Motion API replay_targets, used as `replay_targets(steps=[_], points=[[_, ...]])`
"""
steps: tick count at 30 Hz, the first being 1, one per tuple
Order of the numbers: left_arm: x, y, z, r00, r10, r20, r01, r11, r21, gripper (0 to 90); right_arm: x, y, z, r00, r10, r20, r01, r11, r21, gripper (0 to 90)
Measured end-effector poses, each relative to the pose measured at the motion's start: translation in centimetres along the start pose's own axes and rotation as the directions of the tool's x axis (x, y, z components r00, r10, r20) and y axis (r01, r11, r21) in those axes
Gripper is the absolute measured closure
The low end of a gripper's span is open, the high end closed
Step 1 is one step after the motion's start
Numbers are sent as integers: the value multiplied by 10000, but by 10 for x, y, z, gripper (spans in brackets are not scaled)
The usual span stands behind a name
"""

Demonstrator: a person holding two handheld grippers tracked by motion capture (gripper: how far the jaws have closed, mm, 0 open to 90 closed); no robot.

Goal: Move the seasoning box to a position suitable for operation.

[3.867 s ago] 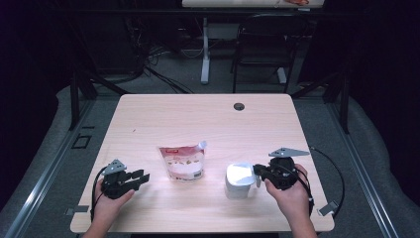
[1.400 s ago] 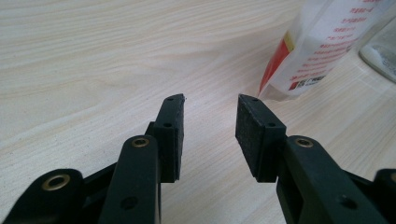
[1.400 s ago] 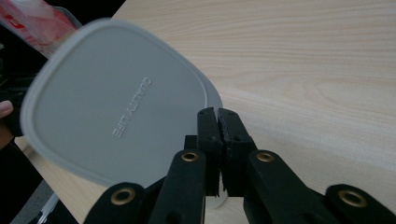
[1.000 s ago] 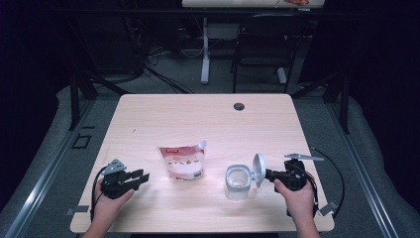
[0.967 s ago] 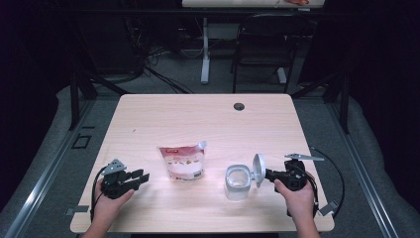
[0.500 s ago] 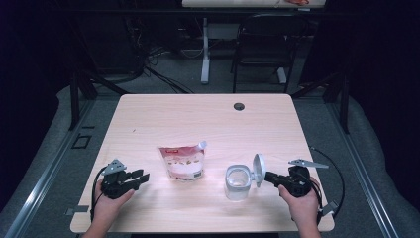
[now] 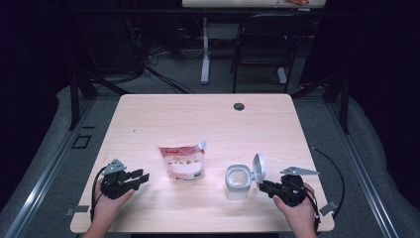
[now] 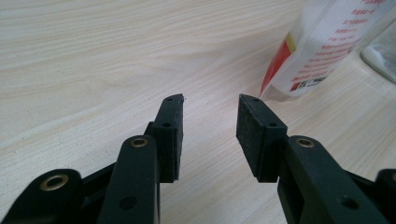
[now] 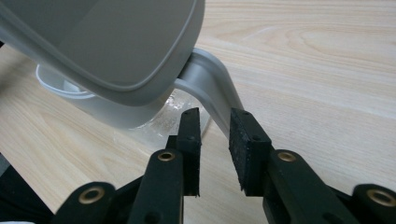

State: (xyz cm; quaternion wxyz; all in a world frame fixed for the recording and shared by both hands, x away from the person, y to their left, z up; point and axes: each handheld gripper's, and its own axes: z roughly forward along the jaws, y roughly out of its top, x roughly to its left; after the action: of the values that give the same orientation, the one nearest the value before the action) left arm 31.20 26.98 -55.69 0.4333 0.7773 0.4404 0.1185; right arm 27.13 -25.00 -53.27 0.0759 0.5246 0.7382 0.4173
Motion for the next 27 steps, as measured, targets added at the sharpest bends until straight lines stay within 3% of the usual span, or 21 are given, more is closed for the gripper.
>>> replay_targets(steps=[6, 18, 27], points=[[0, 0, 0, 10000, 28, 5, -28, 10000, 10, 614, 1, 2, 12, 9994, -160, 307, 160, 9999, -2, 732], [0, 0, -1, 10000, 28, 2, -28, 10000, 7, 615, 7, 3, 18, 9964, -48, 845, 56, 9999, -92, 745], [0, 0, 0, 10000, 44, 12, -44, 10000, 6, 614, 3, 5, 19, 9960, 40, 898, -15, 9996, -272, 738]])
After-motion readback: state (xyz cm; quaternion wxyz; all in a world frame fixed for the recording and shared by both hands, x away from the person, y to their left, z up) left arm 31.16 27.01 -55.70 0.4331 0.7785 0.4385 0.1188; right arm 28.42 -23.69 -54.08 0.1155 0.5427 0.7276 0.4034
